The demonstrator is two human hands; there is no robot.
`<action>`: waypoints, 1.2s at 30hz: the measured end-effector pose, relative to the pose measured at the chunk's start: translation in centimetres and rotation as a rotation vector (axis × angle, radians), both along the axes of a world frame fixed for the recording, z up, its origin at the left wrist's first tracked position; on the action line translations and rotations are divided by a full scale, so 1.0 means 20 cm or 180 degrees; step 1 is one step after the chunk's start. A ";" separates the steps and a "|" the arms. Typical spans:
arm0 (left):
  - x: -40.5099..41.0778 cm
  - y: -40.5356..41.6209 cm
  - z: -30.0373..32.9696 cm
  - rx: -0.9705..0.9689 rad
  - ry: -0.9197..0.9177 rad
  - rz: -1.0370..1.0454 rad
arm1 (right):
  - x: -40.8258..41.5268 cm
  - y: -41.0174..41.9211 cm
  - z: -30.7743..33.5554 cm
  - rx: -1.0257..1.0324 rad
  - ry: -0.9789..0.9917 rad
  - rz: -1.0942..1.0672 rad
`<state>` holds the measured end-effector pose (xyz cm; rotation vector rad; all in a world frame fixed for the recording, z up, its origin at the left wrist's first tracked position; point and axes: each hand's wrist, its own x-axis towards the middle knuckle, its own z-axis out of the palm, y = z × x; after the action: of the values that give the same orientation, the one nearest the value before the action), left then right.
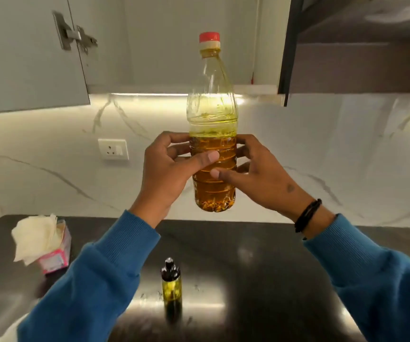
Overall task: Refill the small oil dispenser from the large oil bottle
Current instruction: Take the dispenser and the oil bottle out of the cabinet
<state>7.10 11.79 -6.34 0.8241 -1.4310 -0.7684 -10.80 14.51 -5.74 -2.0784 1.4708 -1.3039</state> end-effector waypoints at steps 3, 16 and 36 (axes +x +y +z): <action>-0.02 -0.04 -0.17 0.0326 -0.0068 -0.0160 | -0.04 -0.01 -0.18 0.0179 -0.0060 0.0001; -0.20 -0.19 -0.95 0.1649 -0.0199 -0.0811 | -0.20 -0.05 -1.00 0.1123 -0.0446 -0.0175; -0.37 -0.25 -1.60 0.2054 -0.0954 -0.0504 | -0.27 -0.10 -1.59 0.1895 -0.0637 -0.0464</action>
<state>-0.36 6.73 -38.26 1.3724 -1.5391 -1.3052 -16.14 12.45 -37.58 -1.4442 1.6817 -0.9276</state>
